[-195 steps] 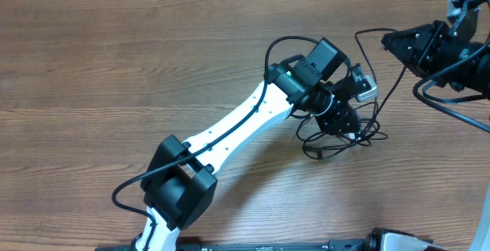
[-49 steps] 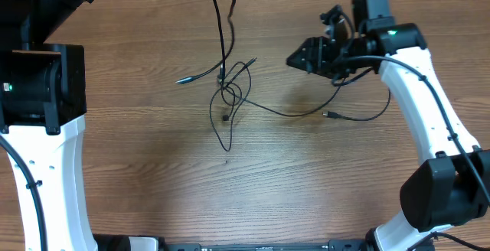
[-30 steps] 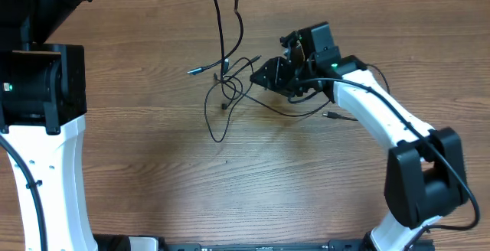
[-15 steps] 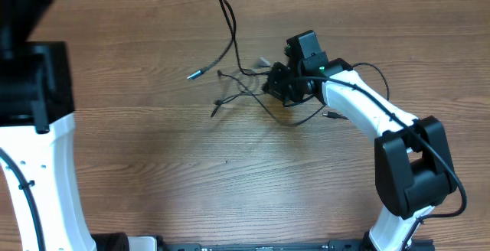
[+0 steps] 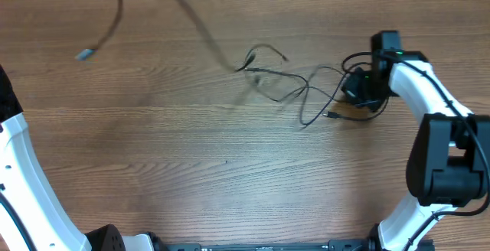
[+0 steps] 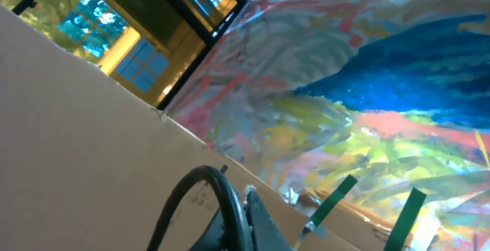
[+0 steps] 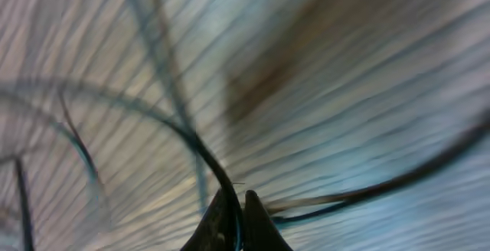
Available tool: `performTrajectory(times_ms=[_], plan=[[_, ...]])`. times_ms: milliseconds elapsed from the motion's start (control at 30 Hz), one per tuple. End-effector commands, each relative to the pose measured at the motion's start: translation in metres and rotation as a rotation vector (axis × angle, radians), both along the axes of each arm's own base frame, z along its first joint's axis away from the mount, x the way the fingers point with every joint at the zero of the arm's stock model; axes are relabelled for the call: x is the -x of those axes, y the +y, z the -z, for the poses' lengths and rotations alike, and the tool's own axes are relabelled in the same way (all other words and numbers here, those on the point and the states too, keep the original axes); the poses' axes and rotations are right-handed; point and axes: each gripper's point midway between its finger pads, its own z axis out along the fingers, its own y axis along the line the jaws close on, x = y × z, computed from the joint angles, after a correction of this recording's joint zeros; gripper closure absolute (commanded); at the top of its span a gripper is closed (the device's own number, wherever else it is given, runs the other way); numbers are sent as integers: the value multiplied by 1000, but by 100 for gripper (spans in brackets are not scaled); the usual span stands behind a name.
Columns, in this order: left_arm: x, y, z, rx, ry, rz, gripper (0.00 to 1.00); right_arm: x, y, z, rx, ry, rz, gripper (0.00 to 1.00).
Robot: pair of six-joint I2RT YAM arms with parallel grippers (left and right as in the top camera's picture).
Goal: Untangle cables
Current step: 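Pull the right gripper rightward while the left lifts a cable high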
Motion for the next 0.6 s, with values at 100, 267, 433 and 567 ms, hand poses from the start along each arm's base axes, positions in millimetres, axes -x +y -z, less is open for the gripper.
performTrajectory(times_ms=[100,267,433,567], plan=[[15,0,-13,22,-39,-6,96,9,-37,3,31,18,-14,96],[14,-1,-12,19,-33,-3,96,11,-52,3,35,20,-2,96],[13,-5,-8,-30,-31,-8,96,11,-58,2,25,5,-26,92],[-8,-5,25,-178,60,-74,96,11,-54,2,11,3,-38,92]])
